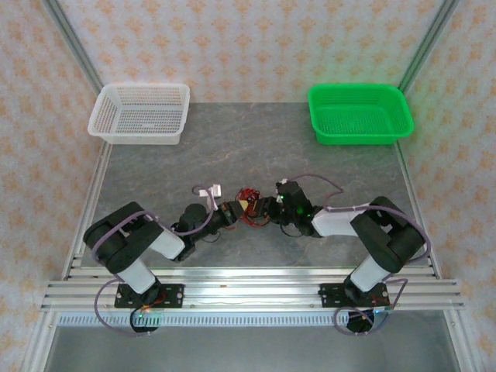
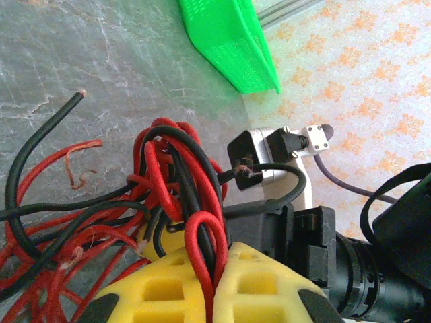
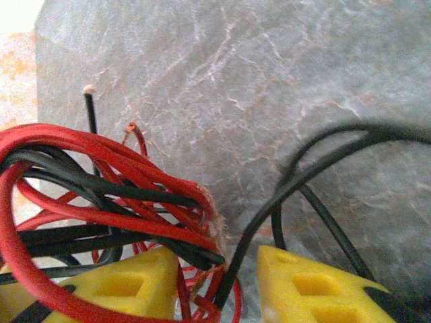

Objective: Untangle the cables

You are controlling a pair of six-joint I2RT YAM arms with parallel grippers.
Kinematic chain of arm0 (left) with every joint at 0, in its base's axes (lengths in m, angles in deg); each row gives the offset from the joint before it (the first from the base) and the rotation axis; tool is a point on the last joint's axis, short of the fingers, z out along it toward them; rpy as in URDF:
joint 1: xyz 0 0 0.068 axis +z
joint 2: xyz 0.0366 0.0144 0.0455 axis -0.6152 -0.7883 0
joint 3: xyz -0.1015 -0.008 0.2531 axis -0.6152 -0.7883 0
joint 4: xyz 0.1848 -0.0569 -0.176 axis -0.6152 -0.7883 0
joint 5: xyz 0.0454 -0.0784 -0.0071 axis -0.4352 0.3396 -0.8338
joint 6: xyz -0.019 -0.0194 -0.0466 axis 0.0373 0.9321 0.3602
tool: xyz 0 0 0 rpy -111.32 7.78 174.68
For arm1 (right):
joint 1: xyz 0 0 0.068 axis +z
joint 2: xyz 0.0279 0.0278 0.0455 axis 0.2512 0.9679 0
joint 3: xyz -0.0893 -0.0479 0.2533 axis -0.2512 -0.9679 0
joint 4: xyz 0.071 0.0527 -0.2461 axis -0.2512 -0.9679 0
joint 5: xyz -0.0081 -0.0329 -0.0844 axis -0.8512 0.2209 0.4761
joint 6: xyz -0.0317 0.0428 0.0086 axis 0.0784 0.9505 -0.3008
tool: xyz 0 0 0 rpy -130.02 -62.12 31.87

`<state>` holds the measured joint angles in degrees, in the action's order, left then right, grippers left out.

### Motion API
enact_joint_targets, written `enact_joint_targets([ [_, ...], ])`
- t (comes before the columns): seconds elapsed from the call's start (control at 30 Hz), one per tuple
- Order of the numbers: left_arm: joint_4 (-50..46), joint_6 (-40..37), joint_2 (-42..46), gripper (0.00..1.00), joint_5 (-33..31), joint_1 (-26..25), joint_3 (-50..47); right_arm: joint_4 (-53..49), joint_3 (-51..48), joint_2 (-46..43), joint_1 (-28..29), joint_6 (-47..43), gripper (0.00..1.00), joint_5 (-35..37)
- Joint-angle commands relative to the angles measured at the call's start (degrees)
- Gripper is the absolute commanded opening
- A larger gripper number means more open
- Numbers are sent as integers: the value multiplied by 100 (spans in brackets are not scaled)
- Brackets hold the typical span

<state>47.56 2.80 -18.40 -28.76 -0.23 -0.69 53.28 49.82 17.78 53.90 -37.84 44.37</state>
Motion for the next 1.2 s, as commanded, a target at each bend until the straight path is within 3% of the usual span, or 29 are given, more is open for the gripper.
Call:
enact_joint_targets([
  [0.0,-612,-454,463,0,-73,41,282,666,49,24,29,-277,26,-66],
  [0.17,-1113,-624,810,0,-12,41,391,1140,-185,-285,29,-910,0,50],
  [0.27,-1661,-869,1071,1,-4,40,497,781,-184,-606,29,-1506,0,304],
  [0.4,-2991,-1484,1679,39,-298,40,727,-143,-54,-998,29,-2378,0,715],
  [0.47,-3698,-1819,2048,52,-505,42,864,-632,56,-1149,29,-2845,0,992],
  [0.6,-5011,-2379,2742,66,-881,41,1158,-1267,154,-1443,29,-3786,0,1422],
  [0.8,-5796,-2832,3223,70,-967,40,1290,-1627,257,-1866,29,-4779,0,1632],
  [1.17,-5026,-3204,2570,71,380,40,1410,-1892,563,-2034,36,-5739,0,1245],
])
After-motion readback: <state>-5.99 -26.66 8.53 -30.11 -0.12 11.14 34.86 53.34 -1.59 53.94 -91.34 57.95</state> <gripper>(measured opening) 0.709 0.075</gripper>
